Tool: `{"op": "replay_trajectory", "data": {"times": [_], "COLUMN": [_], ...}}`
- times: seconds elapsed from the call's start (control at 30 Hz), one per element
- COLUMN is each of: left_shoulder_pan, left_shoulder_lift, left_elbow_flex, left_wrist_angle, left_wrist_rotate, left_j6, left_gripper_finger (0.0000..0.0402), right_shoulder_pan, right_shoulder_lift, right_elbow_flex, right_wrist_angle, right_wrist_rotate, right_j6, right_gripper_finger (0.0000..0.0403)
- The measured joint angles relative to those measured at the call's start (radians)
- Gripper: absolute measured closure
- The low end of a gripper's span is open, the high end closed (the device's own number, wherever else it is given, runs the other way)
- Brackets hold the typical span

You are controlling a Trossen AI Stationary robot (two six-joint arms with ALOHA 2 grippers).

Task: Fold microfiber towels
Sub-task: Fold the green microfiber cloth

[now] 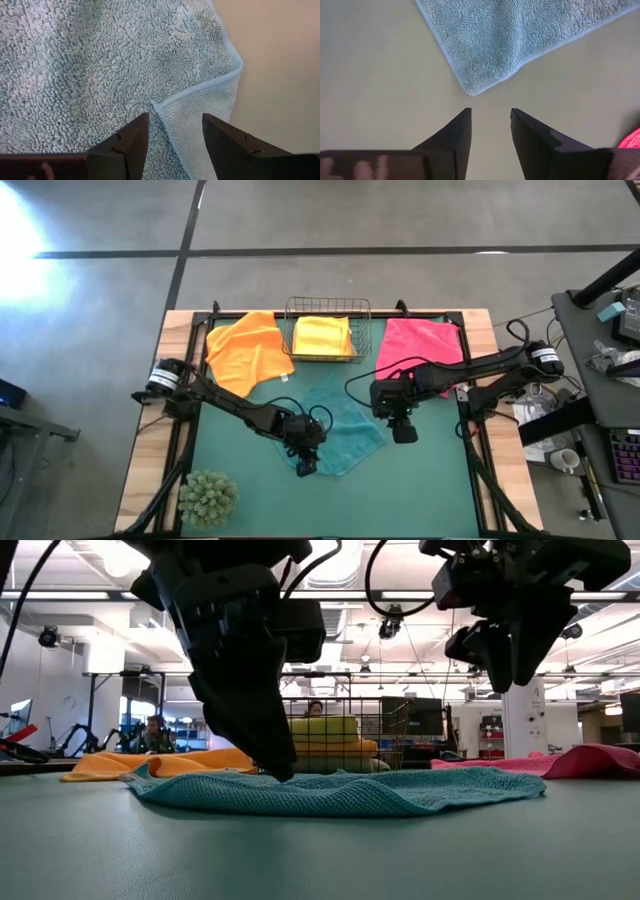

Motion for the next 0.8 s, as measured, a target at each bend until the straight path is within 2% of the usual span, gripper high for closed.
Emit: {"op": "replay_trajectory", "data": {"times": [0.8], "left_shoulder_pan": [-0.008], "left_shoulder_lift": [0.057], "left_elbow_flex": [0.026], "left_wrist_angle": [0.005], "left_wrist_rotate": [-0.031], "left_j6": [-0.052], "left_gripper_finger": [0.0233], "right_shoulder_pan": [0.000], "right_shoulder_lift": [0.000], "right_elbow_flex": [-0.002], "right_wrist_angle": [0.026], "right_wrist_rotate": [0.000], "right_j6": [0.000], "right_gripper_finger": [0.0284]}}
